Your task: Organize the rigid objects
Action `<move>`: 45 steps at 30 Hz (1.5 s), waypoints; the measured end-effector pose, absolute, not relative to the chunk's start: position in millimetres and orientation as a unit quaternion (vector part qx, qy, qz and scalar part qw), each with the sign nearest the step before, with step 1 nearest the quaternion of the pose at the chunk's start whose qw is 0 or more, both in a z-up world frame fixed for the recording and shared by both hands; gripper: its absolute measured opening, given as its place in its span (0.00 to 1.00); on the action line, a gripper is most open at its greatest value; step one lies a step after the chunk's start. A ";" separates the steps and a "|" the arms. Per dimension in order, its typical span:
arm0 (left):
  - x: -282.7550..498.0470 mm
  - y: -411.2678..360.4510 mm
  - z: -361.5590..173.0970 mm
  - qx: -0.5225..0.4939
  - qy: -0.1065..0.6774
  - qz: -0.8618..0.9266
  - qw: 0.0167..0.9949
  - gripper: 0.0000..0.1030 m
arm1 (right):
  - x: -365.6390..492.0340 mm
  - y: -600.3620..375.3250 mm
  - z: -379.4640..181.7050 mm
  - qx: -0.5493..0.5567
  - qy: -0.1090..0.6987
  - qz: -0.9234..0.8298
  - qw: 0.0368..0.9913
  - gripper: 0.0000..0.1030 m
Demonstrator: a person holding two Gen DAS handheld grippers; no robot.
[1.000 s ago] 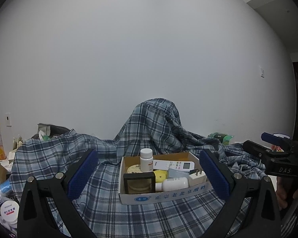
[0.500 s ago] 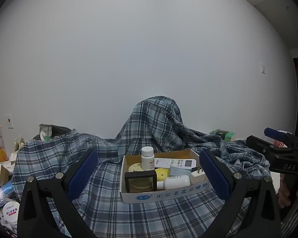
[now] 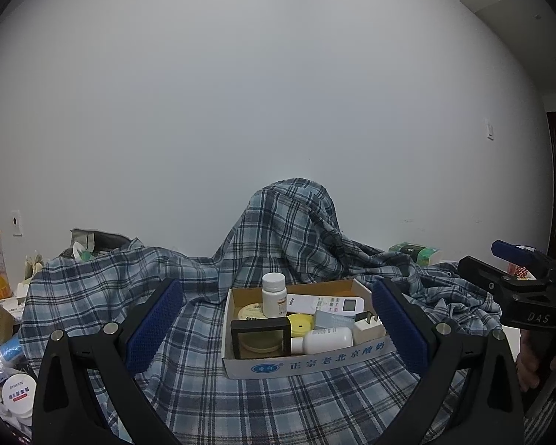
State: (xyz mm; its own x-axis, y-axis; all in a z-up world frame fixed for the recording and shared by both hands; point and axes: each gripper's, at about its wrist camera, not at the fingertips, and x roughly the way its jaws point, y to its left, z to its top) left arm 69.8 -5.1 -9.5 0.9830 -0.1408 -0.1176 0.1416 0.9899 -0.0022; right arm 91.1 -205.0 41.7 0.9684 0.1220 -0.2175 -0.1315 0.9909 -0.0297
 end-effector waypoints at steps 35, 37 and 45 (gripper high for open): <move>70.2 -7.2 -9.4 0.009 0.060 -0.074 0.995 1.00 | 92.3 -206.0 42.0 -0.029 0.114 0.067 0.991 1.00; 70.3 -7.1 -9.5 0.009 0.061 -0.074 0.995 1.00 | 92.1 -206.3 42.2 -0.029 0.113 0.067 0.991 1.00; 70.1 -6.9 -9.0 0.008 0.061 -0.073 0.995 1.00 | 92.5 -206.0 42.4 -0.029 0.113 0.067 0.991 1.00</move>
